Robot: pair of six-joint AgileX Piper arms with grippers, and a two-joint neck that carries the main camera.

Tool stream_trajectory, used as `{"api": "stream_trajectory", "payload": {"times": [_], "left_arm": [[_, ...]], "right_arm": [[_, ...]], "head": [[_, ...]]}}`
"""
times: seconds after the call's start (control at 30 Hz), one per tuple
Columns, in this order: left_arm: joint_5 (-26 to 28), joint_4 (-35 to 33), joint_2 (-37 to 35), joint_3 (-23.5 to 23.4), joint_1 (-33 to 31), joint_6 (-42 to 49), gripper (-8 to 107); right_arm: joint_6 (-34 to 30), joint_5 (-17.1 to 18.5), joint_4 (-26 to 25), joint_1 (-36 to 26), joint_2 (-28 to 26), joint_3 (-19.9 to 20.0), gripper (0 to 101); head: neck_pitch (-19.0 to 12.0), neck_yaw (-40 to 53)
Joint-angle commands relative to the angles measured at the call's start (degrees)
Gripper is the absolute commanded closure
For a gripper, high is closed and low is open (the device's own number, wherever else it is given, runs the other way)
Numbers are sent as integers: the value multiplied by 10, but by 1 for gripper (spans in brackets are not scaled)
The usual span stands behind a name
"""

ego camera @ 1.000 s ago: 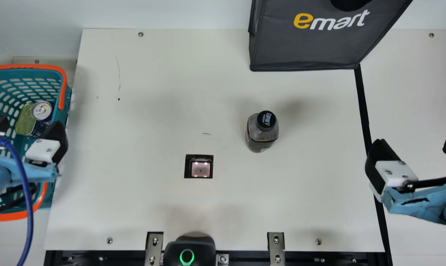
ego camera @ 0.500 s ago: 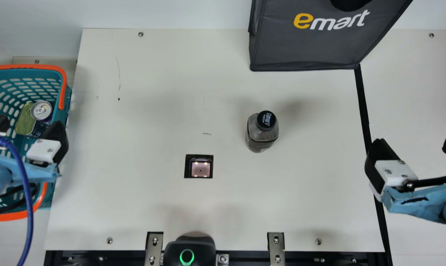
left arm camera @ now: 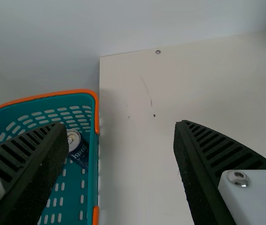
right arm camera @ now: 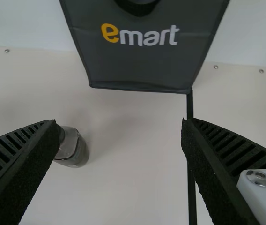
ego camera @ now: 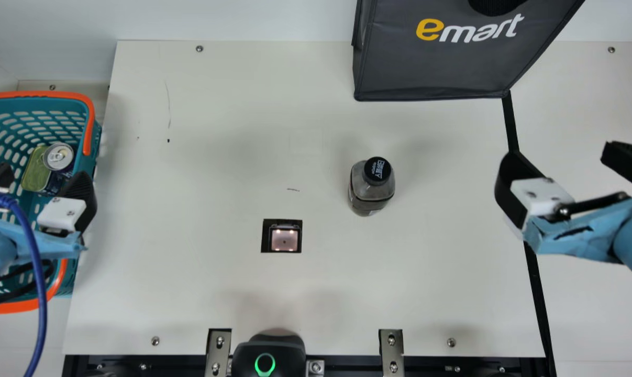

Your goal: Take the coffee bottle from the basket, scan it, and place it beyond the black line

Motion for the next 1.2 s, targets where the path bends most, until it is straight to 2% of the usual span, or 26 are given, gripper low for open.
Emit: {"api": "stream_trajectory", "payload": {"times": [0.0, 0.43, 1.17], "left_arm": [[0, 0, 0, 0, 0, 0, 9], [0, 0, 0, 0, 0, 0, 9], [0, 0, 0, 0, 0, 0, 9]], "right_arm": [[1, -1, 2, 12, 13, -8, 10], [3, -14, 15, 72, 73, -33, 10], [-31, -51, 64, 104, 134, -22, 10]], "head": [[-10, 1], [-10, 1], [-10, 1]]}}
